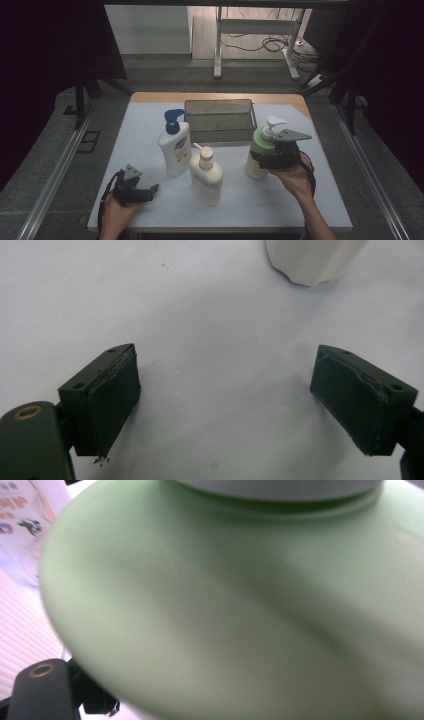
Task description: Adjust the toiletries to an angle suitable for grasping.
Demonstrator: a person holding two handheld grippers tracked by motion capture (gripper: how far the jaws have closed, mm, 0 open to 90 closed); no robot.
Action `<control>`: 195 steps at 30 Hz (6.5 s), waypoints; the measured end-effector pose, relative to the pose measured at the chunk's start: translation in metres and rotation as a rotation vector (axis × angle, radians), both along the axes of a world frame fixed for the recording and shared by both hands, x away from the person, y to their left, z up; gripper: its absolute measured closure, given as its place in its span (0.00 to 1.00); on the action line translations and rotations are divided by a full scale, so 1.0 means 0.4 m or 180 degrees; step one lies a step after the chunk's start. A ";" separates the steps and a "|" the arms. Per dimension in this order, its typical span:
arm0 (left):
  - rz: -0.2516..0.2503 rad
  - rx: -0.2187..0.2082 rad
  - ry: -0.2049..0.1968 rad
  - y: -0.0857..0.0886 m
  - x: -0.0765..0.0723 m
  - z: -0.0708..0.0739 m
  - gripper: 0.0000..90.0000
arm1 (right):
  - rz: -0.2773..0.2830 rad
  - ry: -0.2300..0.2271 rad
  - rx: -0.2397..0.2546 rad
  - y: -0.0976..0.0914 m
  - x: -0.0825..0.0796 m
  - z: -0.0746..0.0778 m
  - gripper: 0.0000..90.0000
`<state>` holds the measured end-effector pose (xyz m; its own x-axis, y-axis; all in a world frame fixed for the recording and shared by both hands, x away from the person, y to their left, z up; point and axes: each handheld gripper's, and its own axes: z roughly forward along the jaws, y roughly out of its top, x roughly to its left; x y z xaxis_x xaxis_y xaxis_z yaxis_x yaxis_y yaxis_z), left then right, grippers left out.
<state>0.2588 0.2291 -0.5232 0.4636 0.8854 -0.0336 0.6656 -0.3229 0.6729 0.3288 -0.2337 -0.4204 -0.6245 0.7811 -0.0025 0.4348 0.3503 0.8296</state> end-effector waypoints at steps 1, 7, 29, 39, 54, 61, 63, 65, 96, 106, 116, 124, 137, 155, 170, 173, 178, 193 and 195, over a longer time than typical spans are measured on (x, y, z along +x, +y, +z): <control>0.0000 0.0001 0.0000 0.000 0.000 0.000 0.14 | 0.0013 -0.0001 0.0009 0.002 0.000 0.006 0.14; 0.0000 0.0000 -0.0001 0.000 0.000 0.000 0.14 | 0.0078 0.0006 0.0026 0.010 0.000 0.042 0.14; 0.0000 -0.0001 -0.0001 0.000 0.000 0.000 0.14 | 0.0293 0.0065 0.0190 0.084 0.058 0.128 0.14; -0.0001 -0.0001 -0.0001 0.000 0.000 0.000 0.14 | 0.0354 0.0064 0.0211 0.139 0.093 0.155 0.14; -0.0002 -0.0003 -0.0001 0.000 0.000 0.000 0.14 | 0.0425 0.0100 0.0202 0.206 0.149 0.176 0.14; -0.0002 -0.0003 -0.0001 0.000 0.000 0.000 0.14 | 0.0435 0.0056 0.0096 0.241 0.177 0.186 0.14; -0.0002 -0.0003 -0.0001 0.000 0.000 0.000 0.14 | 0.0426 0.0045 0.0084 0.246 0.180 0.188 0.14; -0.0002 -0.0004 -0.0001 0.000 0.000 0.000 0.14 | 0.0422 0.0045 0.0089 0.259 0.191 0.195 0.14; -0.0001 -0.0012 -0.0002 0.000 0.000 -0.001 0.14 | 0.0266 -0.0021 0.0144 0.383 0.341 0.199 0.14; 0.0005 -0.0017 0.0001 0.000 -0.001 -0.001 0.14 | 0.0306 -0.0024 0.0110 0.444 0.376 0.134 0.14; 0.0006 -0.0016 -0.0001 0.000 -0.001 -0.001 0.14 | 0.0387 0.0014 0.0085 0.483 0.380 0.072 0.14; 0.0005 -0.0014 0.0002 0.000 -0.001 -0.001 0.14 | 0.0414 0.0014 0.0022 0.503 0.373 0.025 0.14; 0.0006 -0.0014 0.0003 0.000 -0.001 -0.001 0.14 | 0.0376 0.0000 0.0034 0.516 0.365 -0.017 0.14; 0.0007 -0.0014 0.0002 0.000 -0.001 -0.001 0.14 | 0.0396 -0.0029 0.0014 0.513 0.364 -0.019 0.13; 0.0004 -0.0011 -0.0002 0.000 -0.001 -0.001 0.14 | 0.0655 -0.0077 0.0039 0.478 0.351 -0.001 0.00; 0.0004 -0.0013 0.0001 0.000 -0.001 -0.001 0.14 | 0.0666 -0.0099 0.0013 0.470 0.343 0.006 0.00; 0.0003 -0.0010 0.0002 0.000 -0.001 0.000 0.14 | 0.0679 -0.0099 0.0025 0.456 0.335 0.013 0.00; 0.0005 -0.0011 -0.0001 0.000 -0.001 -0.001 0.14 | 0.0740 0.0037 0.0046 0.382 0.287 0.029 0.00; 0.0004 -0.0011 0.0000 0.000 -0.001 -0.001 0.14 | 0.0736 0.0066 0.0055 0.370 0.280 0.030 0.00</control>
